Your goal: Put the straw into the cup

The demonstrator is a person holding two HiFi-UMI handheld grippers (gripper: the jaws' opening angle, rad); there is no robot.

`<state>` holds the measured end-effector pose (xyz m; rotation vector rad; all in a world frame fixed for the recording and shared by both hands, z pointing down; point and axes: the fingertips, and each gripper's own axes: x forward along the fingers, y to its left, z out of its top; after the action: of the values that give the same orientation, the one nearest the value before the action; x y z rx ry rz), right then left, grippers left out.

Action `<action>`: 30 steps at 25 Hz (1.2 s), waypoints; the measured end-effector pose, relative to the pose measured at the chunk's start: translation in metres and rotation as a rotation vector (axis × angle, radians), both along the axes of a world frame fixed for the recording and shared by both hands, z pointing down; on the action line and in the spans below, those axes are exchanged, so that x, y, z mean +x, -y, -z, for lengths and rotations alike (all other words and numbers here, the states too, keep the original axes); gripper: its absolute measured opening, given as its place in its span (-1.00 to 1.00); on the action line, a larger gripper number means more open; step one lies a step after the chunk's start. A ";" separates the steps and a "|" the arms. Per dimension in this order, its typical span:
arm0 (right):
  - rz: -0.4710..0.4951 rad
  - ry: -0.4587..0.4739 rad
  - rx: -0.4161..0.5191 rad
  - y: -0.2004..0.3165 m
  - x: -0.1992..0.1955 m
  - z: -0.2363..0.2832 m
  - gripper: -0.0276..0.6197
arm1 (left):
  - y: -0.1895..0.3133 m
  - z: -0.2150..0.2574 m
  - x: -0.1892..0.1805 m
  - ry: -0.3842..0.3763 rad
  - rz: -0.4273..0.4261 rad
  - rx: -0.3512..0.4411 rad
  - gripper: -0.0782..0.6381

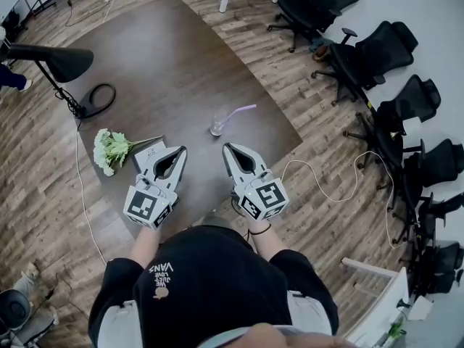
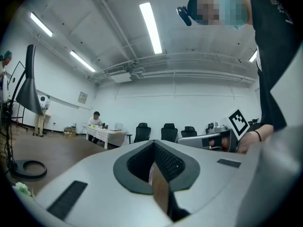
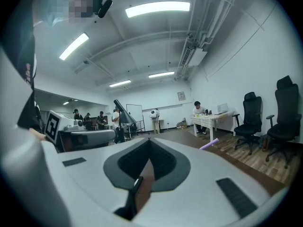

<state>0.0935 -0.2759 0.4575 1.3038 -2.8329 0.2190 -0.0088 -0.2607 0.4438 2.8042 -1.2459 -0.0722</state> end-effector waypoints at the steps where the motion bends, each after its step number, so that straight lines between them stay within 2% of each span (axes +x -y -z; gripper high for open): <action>1: 0.000 -0.002 -0.006 -0.001 -0.001 -0.001 -0.86 | -0.001 0.001 -0.001 -0.001 -0.001 -0.001 -0.76; 11: 0.004 -0.003 -0.034 -0.007 -0.005 -0.008 -0.86 | -0.003 0.001 -0.002 0.004 -0.010 0.007 -0.76; 30: -0.004 -0.002 -0.031 -0.001 -0.001 -0.007 -0.86 | 0.001 -0.001 0.002 0.002 -0.014 -0.004 -0.76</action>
<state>0.0928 -0.2751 0.4649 1.3026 -2.8141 0.2605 -0.0072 -0.2619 0.4445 2.8098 -1.2260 -0.0653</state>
